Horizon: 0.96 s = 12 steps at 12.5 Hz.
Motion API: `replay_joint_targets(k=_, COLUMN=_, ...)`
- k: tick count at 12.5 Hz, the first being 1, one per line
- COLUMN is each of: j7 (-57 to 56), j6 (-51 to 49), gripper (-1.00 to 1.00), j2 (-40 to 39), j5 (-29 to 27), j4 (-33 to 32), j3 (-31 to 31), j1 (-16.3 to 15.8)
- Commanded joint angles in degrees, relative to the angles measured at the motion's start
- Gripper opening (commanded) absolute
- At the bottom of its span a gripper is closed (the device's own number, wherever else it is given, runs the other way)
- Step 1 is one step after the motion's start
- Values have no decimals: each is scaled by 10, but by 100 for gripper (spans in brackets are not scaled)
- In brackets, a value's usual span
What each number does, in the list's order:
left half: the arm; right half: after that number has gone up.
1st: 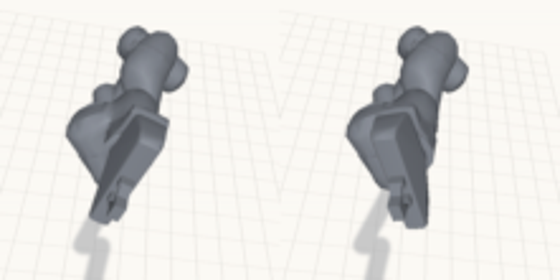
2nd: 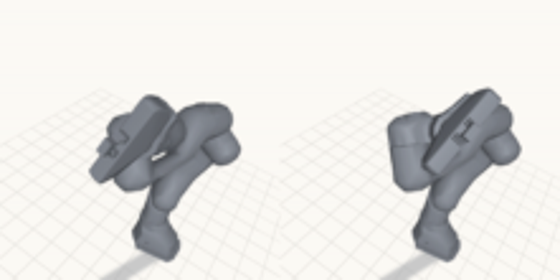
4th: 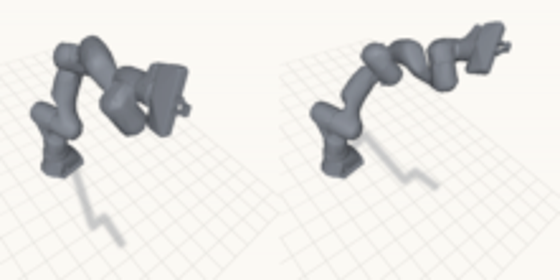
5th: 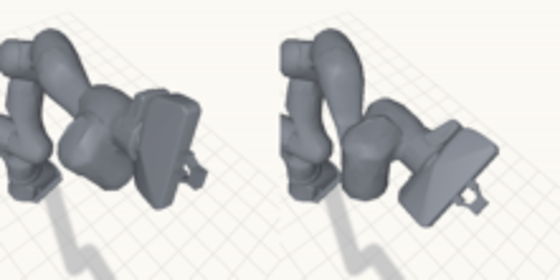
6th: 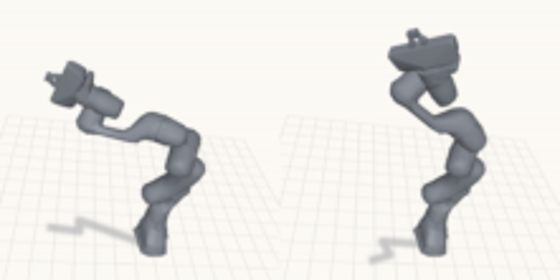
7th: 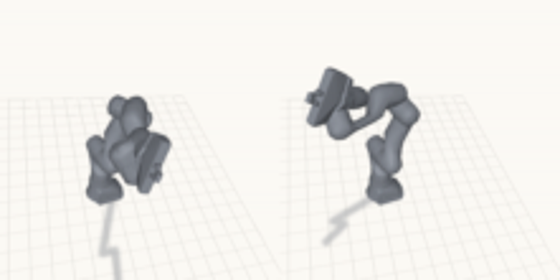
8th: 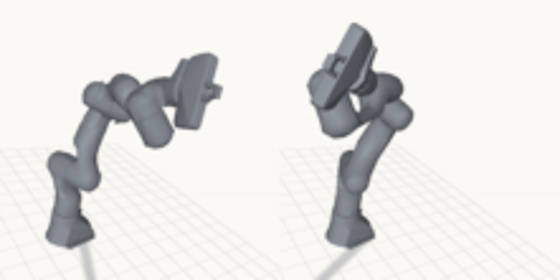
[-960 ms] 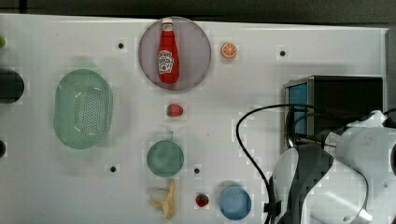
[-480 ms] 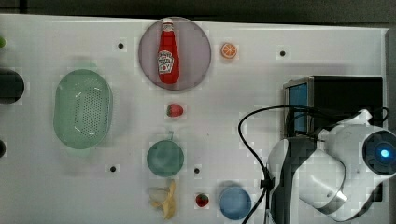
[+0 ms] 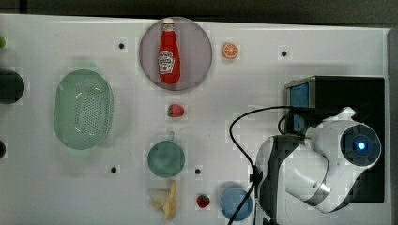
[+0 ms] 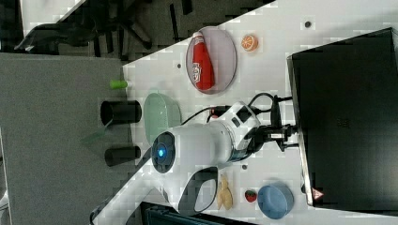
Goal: Flap open oven.
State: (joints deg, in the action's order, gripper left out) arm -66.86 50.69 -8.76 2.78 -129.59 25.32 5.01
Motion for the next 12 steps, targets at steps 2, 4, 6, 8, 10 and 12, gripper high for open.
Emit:
replay_joint_targets(k=2, j7=28, j6=9, gripper=-65, j2=3, j5=64, j4=1, j3=-11, j1=-28)
replay_joint_targets(k=4, j7=100, j6=9, gripper=-65, j2=3, j5=126, j4=-5, j3=-13, j1=-44)
replay_joint_targets(k=6, j7=164, j6=9, gripper=-65, j2=3, j5=181, j4=-13, j3=-19, j1=-58)
replay_joint_targets(k=8, j7=206, j6=9, gripper=-65, j2=3, j5=209, j4=-23, j3=-29, j1=-70)
replay_joint_targets(k=10, j7=247, j6=9, gripper=-65, j2=1, j5=229, j4=-36, j3=-44, j1=-79)
replay_joint_targets(k=12, j7=301, j6=9, gripper=-65, j2=-11, j5=271, j4=-41, j3=-61, j1=-88)
